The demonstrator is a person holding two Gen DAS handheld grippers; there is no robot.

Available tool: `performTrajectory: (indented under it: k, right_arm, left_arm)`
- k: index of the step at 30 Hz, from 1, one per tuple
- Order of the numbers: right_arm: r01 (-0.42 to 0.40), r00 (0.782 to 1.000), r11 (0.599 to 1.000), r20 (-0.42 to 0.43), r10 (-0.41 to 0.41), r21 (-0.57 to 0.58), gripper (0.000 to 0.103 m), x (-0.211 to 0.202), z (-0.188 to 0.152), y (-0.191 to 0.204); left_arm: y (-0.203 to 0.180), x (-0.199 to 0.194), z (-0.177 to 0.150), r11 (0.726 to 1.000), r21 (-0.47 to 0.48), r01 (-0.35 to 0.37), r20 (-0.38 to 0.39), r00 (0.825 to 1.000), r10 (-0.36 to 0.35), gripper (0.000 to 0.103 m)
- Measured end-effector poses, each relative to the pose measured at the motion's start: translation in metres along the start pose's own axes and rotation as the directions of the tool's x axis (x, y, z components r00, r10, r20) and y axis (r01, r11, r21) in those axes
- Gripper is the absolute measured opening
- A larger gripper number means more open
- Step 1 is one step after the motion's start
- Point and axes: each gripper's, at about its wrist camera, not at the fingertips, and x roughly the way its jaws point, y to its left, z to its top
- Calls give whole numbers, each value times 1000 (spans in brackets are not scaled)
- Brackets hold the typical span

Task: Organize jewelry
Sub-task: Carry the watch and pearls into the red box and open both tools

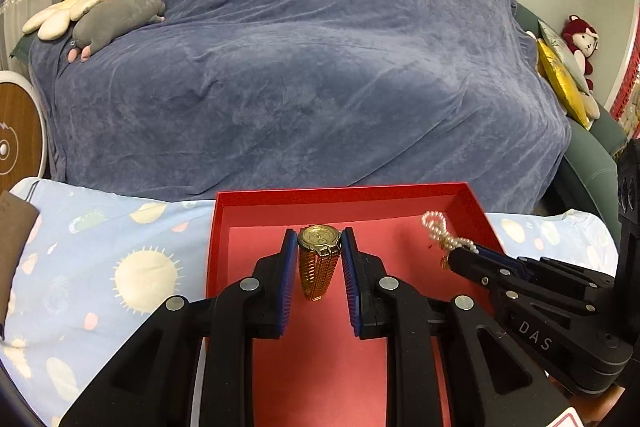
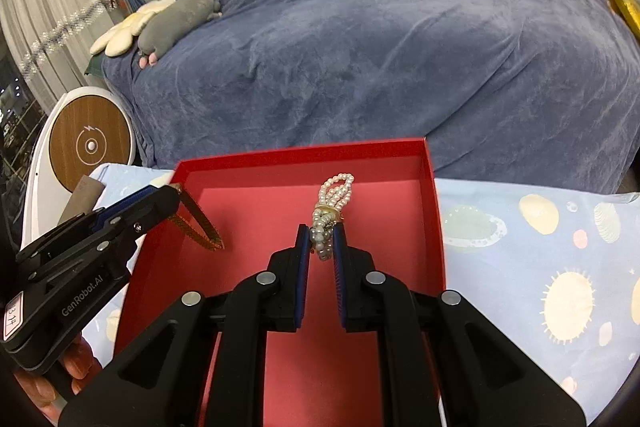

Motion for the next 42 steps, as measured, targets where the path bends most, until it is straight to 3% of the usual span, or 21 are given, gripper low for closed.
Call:
performTrajectory:
  k: [3, 5, 9, 14, 18, 22, 23, 25, 32, 38, 42]
  right_arm:
    - [21, 1000, 1000, -15, -21, 16, 13, 7, -4, -5]
    - [16, 1000, 998, -24, -15, 53, 27, 8, -6, -10]
    - [-5, 1000, 995, -6, 5, 103, 37, 0, -18, -17]
    - [0, 1000, 996, 9, -1, 88, 40, -12, -30, -13]
    - [32, 997, 998, 71, -36, 57, 40, -40, -38, -7]
    - [43, 990, 999, 132, -46, 21, 57, -88, -63, 4]
    - [50, 989, 999, 136, -50, 5, 57, -101, -75, 8]
    - [69, 989, 997, 129, -65, -26, 57, -122, -98, 14]
    - [73, 993, 997, 94, -71, -15, 57, -176, -179, 21]
    - [56, 997, 998, 54, -55, -17, 57, -187, -232, 35]
    - [26, 1000, 999, -10, -26, -24, 57, -175, -260, 45]
  left_arm:
    - [1, 12, -4, 1000, 11, -19, -17, 1000, 19, 19]
    - [0, 12, -6, 999, 27, -46, 8, 999, 46, 23]
    - [6, 18, -7, 998, 19, -53, -5, 999, 53, 57]
    - [18, 13, -10, 999, -49, -8, -12, 1000, 7, 57]
    - [14, -11, -17, 998, -55, -11, 15, 1000, 12, 57]
    - [11, -50, -32, 998, -53, -19, 39, 999, 21, 62]
    - [10, -61, -38, 998, -52, -18, 37, 999, 20, 62]
    - [10, -82, -53, 998, -53, -28, 30, 999, 30, 67]
    - [9, -144, -127, 997, 1, -79, -7, 997, 79, 67]
    - [9, -171, -188, 994, 1, -110, -28, 994, 110, 69]
    - [13, -173, -210, 994, 10, -105, -46, 993, 105, 70]
